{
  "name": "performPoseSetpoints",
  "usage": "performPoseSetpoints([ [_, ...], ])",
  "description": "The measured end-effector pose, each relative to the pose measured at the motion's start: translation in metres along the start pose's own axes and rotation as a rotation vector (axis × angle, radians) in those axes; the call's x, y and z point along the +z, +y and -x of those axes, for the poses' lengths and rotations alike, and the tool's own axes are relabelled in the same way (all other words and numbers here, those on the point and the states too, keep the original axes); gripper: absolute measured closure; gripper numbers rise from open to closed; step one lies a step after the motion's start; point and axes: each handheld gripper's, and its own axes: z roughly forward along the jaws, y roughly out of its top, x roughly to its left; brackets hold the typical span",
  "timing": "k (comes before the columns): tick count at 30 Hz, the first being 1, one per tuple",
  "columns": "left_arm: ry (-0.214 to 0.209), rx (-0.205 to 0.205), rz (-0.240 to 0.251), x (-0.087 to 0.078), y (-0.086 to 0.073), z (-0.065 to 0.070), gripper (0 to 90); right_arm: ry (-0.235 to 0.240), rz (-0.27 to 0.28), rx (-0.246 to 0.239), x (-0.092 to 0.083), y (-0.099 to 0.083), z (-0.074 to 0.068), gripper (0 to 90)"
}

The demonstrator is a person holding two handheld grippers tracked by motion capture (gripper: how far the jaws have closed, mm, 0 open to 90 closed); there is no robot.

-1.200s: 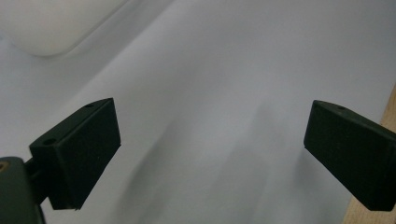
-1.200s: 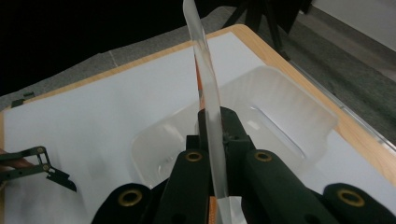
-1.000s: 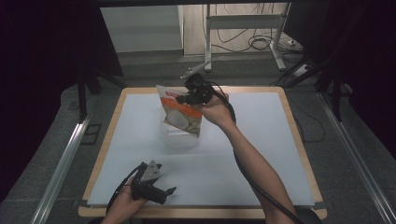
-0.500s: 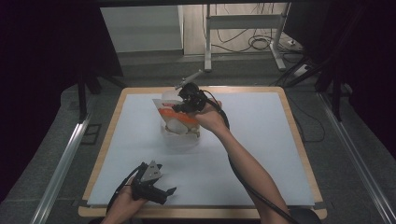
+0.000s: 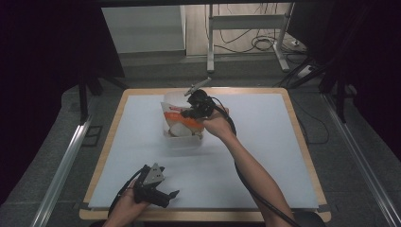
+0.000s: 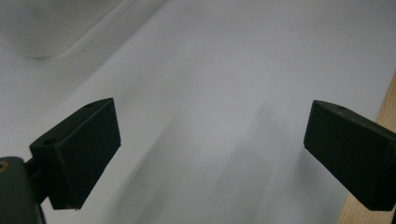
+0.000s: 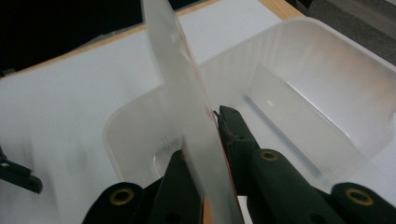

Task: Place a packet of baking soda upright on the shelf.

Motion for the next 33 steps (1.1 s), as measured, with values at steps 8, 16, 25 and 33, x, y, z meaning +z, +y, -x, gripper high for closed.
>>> performPoseSetpoints([
  [8,-0.001,-0.002,-0.001,0.000,0.000,0.000,3.9,-0.030,-0.001,-0.015,-0.004,-0.002,0.000,70.5],
  [16,-0.002,0.000,-0.002,0.001,0.000,0.000,3.9,-0.045,0.001,-0.017,-0.010,-0.003,-0.003,52.5],
  [25,0.000,-0.003,-0.002,0.001,-0.001,-0.001,3.9,-0.070,0.016,-0.040,-0.015,-0.002,-0.008,39.3],
  [33,-0.002,-0.003,-0.002,0.001,-0.001,-0.001,3.9,-0.086,0.016,-0.058,-0.020,-0.004,-0.013,33.2],
])
